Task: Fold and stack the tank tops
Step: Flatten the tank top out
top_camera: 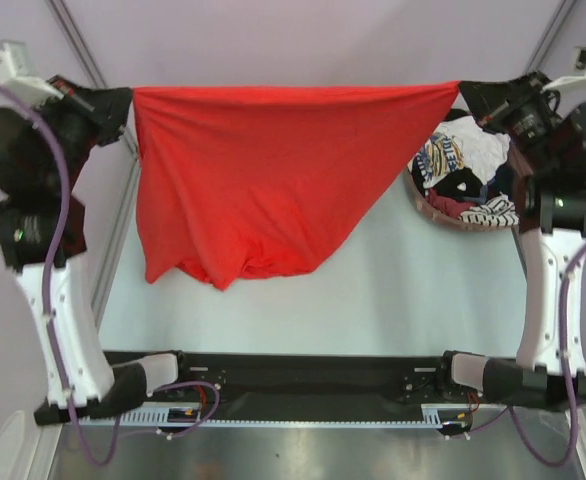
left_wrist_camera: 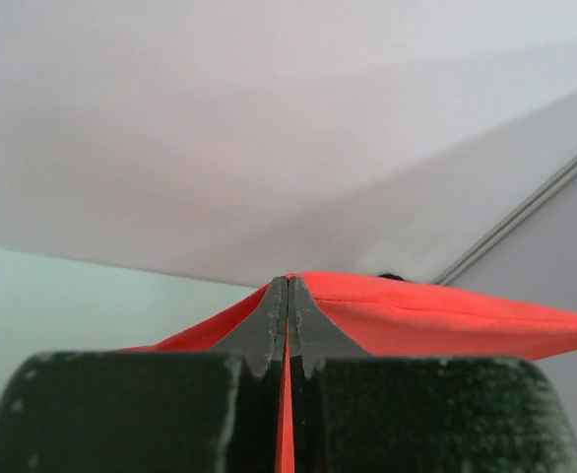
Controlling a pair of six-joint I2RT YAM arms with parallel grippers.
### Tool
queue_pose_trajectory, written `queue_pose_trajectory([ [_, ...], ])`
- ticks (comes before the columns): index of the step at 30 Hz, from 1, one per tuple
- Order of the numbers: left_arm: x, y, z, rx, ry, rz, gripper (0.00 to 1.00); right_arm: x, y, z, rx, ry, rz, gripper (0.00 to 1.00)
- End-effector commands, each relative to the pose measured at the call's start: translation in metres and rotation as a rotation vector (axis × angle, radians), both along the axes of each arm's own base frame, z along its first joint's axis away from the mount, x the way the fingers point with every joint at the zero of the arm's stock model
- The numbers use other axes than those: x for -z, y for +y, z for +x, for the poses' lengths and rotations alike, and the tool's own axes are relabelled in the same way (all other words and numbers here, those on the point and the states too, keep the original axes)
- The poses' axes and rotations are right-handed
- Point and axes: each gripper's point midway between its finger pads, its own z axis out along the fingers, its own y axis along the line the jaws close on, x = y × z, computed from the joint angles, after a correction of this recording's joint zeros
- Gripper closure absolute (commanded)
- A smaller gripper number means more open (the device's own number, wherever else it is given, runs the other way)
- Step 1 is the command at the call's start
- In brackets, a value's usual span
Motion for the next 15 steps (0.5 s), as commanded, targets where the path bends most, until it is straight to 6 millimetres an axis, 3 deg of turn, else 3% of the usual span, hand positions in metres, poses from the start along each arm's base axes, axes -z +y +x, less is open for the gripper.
queue_pose_trajectory([
  [1,-0.051,0.001,-0.095,-0.072,-0.195,0.092,1.0,-0.078,0.02,-0.104,-0.037,-0.304,-0.068,1.0],
  [2,-0.064,0.004,-0.131,-0.121,-0.273,0.107,1.0,-0.094,0.023,-0.145,-0.015,-0.391,-0.079,1.0],
  [4,-0.074,0.007,-0.167,-0.172,-0.342,0.118,1.0,-0.107,0.023,-0.182,0.028,-0.471,-0.111,1.0],
  [5,-0.082,0.005,-0.203,-0.191,-0.408,0.125,1.0,-0.115,0.022,-0.204,0.056,-0.514,-0.114,1.0],
  [6,-0.087,0.004,-0.221,-0.203,-0.446,0.126,1.0,-0.121,0.026,-0.235,0.066,-0.566,-0.125,1.0],
  [9,-0.1,0.0,-0.281,-0.232,-0.558,0.12,0.99,-0.136,0.03,-0.292,0.097,-0.671,-0.146,1.0],
  [12,-0.118,-0.001,-0.327,-0.26,-0.65,0.114,1.0,-0.152,0.032,-0.329,0.127,-0.754,-0.151,1.0],
  [13,-0.123,0.0,-0.334,-0.263,-0.666,0.107,1.0,-0.159,0.031,-0.337,0.141,-0.77,-0.15,1.0],
  [14,-0.129,0.002,-0.328,-0.263,-0.66,0.105,1.0,-0.173,0.031,-0.355,0.157,-0.81,-0.143,1.0],
  [15,-0.136,0.002,-0.339,-0.256,-0.688,0.099,1.0,-0.174,0.031,-0.354,0.159,-0.786,-0.143,1.0],
])
